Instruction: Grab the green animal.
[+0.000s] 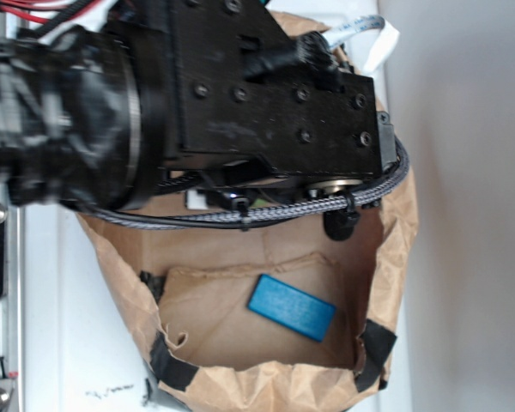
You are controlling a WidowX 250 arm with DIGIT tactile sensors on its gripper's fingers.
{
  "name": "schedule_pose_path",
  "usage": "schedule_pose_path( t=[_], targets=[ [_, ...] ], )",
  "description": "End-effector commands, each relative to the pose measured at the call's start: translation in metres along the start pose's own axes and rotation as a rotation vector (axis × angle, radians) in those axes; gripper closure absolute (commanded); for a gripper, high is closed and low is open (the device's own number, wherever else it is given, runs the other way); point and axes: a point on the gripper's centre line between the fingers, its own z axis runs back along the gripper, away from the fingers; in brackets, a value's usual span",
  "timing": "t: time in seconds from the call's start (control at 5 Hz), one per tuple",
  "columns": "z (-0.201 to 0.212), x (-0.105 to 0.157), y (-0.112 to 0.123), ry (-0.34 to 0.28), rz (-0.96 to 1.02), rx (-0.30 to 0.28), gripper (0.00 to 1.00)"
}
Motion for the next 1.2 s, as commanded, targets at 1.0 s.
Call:
schedule_pose_path(
  t=[1.0],
  targets=[
    [-0.023,0.032,0.048,-0.106,0.105,0.049,0.00]
  ],
)
